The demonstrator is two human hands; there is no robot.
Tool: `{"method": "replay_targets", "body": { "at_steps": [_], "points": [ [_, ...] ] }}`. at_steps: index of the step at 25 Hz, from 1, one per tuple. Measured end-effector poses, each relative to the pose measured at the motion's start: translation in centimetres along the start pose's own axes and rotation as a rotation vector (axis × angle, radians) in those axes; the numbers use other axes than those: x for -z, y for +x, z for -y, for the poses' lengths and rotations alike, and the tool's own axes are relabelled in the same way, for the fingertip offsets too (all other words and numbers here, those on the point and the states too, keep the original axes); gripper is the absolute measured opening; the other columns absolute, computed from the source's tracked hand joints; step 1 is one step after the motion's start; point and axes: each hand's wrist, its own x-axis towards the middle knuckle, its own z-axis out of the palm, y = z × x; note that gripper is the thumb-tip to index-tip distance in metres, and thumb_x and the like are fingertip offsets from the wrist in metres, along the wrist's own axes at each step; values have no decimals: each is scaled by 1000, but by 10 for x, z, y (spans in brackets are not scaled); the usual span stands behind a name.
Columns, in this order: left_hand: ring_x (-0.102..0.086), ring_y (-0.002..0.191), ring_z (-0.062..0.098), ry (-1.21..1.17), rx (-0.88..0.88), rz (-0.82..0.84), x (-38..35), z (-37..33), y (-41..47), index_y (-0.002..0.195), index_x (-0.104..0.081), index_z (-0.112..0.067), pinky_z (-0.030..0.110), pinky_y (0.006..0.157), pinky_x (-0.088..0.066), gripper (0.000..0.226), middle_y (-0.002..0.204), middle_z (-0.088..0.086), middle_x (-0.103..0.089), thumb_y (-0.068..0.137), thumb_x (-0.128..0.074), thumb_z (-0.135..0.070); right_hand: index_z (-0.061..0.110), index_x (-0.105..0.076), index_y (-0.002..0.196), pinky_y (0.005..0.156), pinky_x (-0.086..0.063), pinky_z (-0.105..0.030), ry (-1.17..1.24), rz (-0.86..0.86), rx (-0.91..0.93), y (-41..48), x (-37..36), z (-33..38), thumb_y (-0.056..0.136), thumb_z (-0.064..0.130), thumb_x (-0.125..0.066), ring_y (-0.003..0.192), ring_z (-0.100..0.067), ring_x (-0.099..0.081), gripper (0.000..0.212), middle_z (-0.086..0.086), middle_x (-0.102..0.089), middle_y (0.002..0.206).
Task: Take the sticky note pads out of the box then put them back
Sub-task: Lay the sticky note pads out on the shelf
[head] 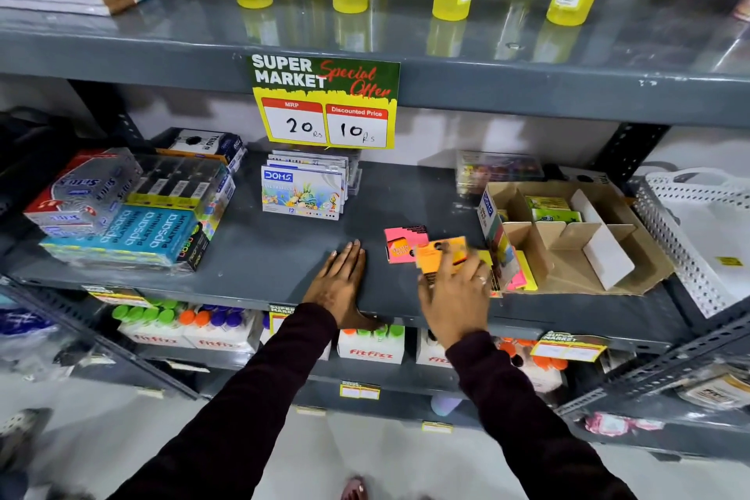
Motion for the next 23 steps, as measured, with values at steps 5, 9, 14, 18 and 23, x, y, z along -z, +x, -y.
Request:
{"method": "replay_targets", "body": {
  "at_steps": [5, 9, 14, 18, 23],
  "points": [
    [9, 147, 26, 37, 19, -4, -4, 0, 0, 146, 10, -4, 41, 121, 5, 129, 159, 15, 9, 63, -49, -83, 8, -64, 116, 97, -50, -51, -35, 155, 170, -27, -21, 31, 83, 45, -61, 102, -44, -62, 50, -29, -63, 113],
    [6, 147, 26, 0, 10, -15, -4, 0, 0, 147, 5, -4, 40, 120, 4, 128, 160, 15, 4, 62, -53, -80, 8, -50, 133, 113, -32, -51, 27, 201, 184, -6, -24, 44, 96, 50, -39, 123, -43, -48, 57, -29, -50, 132],
    [4, 147, 30, -24, -16, -2, -4, 4, 1, 147, 3, -3, 44, 119, 4, 134, 159, 17, 3, 57, -54, -85, 7, -40, 139, 110, -33, -50, -20, 174, -82, 15, -12, -12, 93, 51, -45, 133, -44, -37, 64, -29, -36, 146],
    [6, 147, 30, -15, -20, -7, -6, 4, 0, 147, 4, -3, 43, 118, 8, 134, 159, 16, 4, 57, -49, -88, 8, -34, 141, 114, -28, -52, -24, 243, -173, 23, -9, -27, 94, 45, -46, 137, -47, -32, 61, -30, -32, 147],
    [7, 147, 28, -10, -14, -10, -5, 4, 1, 147, 6, -5, 42, 118, 8, 134, 159, 15, 5, 57, -48, -89, 10, -38, 141, 107, -37, -50, -5, 88, -126, 45, -4, -13, 92, 41, -50, 124, -46, -46, 59, -32, -40, 141]
  ]
}}
